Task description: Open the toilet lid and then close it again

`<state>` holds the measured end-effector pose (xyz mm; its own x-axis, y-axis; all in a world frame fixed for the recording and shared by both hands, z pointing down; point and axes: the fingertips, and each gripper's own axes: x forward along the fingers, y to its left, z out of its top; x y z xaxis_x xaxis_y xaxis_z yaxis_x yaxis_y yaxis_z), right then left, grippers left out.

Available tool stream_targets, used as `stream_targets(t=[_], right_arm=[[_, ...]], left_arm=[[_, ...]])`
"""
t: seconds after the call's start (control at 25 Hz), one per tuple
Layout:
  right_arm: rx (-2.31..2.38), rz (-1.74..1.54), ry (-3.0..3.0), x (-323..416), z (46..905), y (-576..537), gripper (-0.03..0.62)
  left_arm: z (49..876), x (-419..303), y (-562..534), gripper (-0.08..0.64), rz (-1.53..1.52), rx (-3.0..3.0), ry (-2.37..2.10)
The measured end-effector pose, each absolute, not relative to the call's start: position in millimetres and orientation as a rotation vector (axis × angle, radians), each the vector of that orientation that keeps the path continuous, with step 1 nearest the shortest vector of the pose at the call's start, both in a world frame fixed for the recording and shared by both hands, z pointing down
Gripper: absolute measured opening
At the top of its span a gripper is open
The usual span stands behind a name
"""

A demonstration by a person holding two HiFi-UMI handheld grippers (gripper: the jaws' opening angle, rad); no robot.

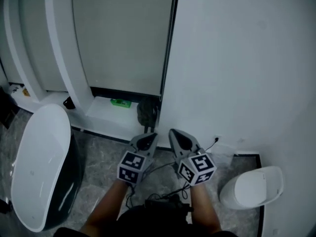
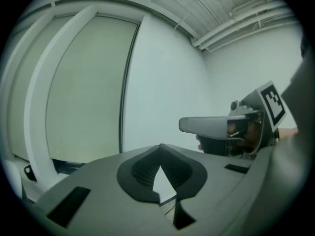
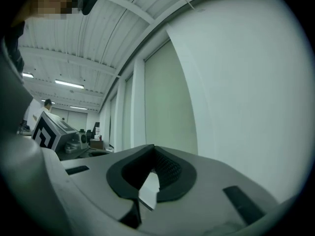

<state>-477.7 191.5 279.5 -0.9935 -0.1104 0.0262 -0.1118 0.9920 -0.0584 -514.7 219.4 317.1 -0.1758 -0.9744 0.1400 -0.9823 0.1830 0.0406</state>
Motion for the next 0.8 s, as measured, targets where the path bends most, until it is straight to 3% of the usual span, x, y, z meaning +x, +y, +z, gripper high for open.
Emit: stream_targets(t=[0.8], right_arm=[[1.166, 0.175, -2.908, -237.1, 294.6, 73.4, 0.011]], left_arm=[[323.8, -281.3, 79.7, 0.006, 0.23, 2.581, -1.582]])
